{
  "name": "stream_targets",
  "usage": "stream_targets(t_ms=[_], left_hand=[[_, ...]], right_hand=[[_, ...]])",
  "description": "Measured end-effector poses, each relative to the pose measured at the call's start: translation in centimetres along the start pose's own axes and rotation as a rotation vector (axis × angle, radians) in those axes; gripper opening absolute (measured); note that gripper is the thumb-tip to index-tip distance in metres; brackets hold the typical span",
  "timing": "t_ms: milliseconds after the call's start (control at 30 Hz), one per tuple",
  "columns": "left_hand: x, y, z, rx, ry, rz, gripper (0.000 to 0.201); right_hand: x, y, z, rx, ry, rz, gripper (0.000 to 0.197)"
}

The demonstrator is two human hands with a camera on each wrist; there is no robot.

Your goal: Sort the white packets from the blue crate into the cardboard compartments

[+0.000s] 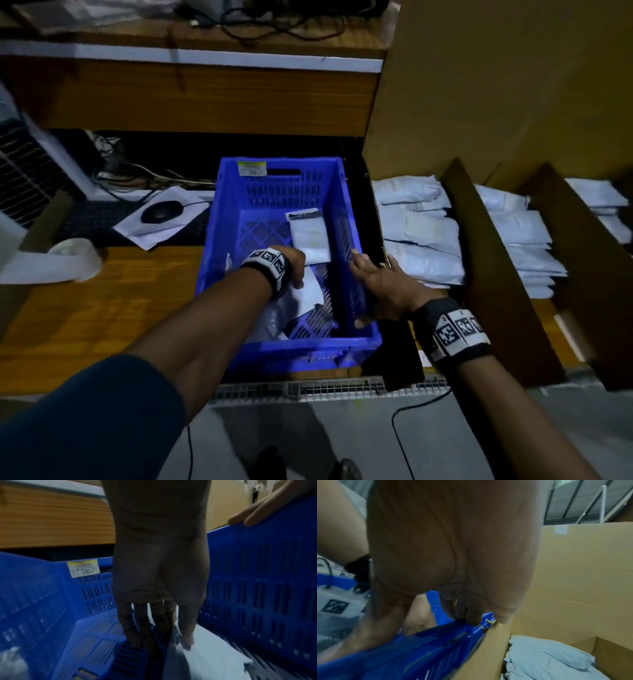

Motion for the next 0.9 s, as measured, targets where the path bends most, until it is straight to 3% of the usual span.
stream_targets(t_ms=[233,367,467,633,767,900], left_hand=[[-0.7,-0.3,-0.2,-0.055,-0.116,-0.076,0.039],[-4.5,1.2,4.0,-0.375,-0.206,-0.089,0.017],[-7.8,3.0,6.0,-0.773,-0.271,-0.114,0.012],[-13.8,4.0,8.2,-1.223,-0.432,-0.184,0.015],[-18.0,3.2,9.4,-1.376,-0.516,-0.220,0.023],[-21.3,2.2,10.5,-1.433,-0.550,-0.269,0.020]], right_hand=[[-0.4,1.3,0.9,-0.025,0.030,-0.046,0.129],[-0.4,1.8,1.2,-0.028,0.035,-0.063,0.127],[-0.5,2.2,1.7,0.025,0.014,-0.106,0.120],[-1.3,3.2,5.1,0.294,-0.176,-0.218,0.096],[-1.6,4.6,7.0,0.656,-0.384,-0.132,0.116],[-1.8,6.2,7.1,0.998,-0.295,-0.054,0.132]])
Point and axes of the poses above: each hand's wrist, its own x-axis towards the middle knuckle, its own z-axis out of the back of the hand, y = z × x, the point moved 2 cm from there along x, towards the middle knuckle, and after that the axes turned 11 degrees about -y, right-handed, at the moved point
